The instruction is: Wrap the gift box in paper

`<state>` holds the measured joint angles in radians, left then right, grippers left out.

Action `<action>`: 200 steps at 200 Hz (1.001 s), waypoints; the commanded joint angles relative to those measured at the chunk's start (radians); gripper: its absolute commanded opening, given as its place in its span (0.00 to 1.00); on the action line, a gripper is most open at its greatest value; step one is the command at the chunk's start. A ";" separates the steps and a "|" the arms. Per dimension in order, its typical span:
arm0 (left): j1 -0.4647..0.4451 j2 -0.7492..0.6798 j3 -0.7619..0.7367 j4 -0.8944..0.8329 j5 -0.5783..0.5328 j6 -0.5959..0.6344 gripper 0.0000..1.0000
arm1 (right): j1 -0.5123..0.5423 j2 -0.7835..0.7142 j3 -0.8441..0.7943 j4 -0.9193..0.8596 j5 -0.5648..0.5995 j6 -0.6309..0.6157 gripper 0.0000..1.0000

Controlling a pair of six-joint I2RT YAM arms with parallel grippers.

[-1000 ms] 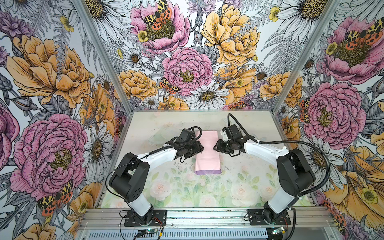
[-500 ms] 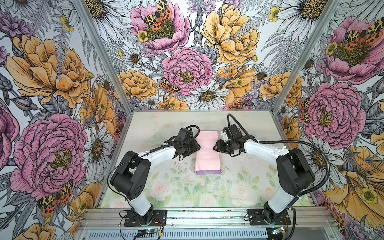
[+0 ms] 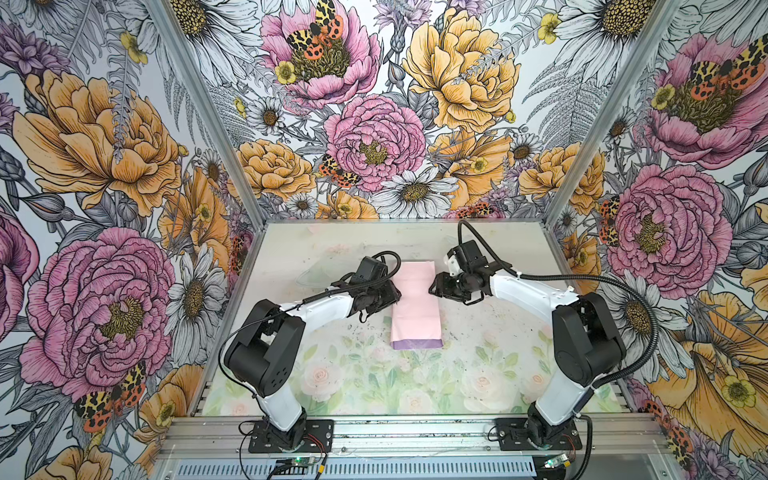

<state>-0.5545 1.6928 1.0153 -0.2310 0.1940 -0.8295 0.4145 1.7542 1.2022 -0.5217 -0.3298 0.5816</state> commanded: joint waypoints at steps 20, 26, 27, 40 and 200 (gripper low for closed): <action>-0.009 0.005 -0.018 0.013 -0.032 0.018 0.45 | 0.021 0.058 0.028 -0.011 -0.008 -0.013 0.37; -0.008 0.003 -0.018 0.010 -0.038 0.019 0.44 | 0.025 0.060 0.027 -0.011 -0.007 -0.011 0.35; -0.008 0.003 -0.018 0.010 -0.038 0.020 0.44 | 0.025 0.061 0.027 -0.011 -0.006 -0.009 0.35; -0.008 -0.002 -0.020 0.004 -0.046 0.026 0.43 | 0.038 0.061 0.026 -0.009 -0.002 -0.004 0.32; 0.075 -0.149 -0.005 -0.051 -0.060 0.102 0.61 | 0.037 -0.106 -0.005 0.004 0.048 0.050 0.64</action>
<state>-0.4965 1.5875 1.0012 -0.2726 0.1493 -0.7517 0.4774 1.7473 1.2121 -0.5125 -0.2802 0.6342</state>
